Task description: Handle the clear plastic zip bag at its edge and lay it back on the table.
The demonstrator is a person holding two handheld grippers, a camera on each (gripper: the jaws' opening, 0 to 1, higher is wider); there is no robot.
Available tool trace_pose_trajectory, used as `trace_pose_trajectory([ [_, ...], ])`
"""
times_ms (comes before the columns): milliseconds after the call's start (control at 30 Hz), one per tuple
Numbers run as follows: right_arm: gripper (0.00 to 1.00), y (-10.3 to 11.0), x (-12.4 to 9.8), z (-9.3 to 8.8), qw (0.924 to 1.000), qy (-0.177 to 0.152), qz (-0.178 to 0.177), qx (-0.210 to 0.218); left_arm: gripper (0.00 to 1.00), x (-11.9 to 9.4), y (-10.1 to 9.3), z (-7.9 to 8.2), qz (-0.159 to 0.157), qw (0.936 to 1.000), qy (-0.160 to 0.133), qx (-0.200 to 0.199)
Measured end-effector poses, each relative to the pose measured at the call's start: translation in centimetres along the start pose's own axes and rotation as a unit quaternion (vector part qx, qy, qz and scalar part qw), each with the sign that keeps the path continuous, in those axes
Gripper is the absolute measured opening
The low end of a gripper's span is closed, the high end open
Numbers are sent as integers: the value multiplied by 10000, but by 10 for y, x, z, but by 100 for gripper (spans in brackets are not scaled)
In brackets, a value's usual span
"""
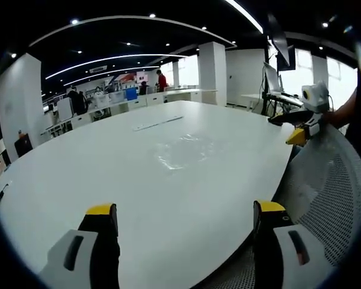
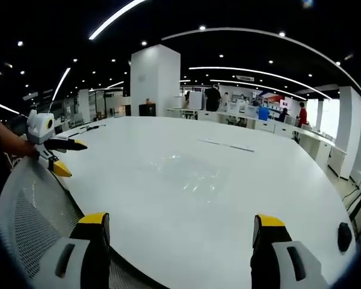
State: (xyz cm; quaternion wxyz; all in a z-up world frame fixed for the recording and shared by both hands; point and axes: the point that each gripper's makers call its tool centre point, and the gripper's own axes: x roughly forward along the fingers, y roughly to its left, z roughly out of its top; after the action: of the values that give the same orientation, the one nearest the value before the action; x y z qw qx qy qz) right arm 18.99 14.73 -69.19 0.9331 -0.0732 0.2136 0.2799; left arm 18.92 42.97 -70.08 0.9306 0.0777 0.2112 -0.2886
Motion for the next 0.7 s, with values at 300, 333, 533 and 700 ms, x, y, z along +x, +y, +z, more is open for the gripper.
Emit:
trace_pose_trajectory([
  [300,100,1,0,0,10000,12,18,-19,93,0,-2,1,-37,10000,6,0],
  [333,100,1,0,0,10000,8,16,-18,93,0,-2,1,-33,10000,8,2],
  [533,100,1,0,0,10000,3,21,-29,93,0,-1,2,-11,10000,-15,-15],
  [700,100,0,0,0,10000,-11,10,-38,93,-1,-2,4,1,10000,-17,-15],
])
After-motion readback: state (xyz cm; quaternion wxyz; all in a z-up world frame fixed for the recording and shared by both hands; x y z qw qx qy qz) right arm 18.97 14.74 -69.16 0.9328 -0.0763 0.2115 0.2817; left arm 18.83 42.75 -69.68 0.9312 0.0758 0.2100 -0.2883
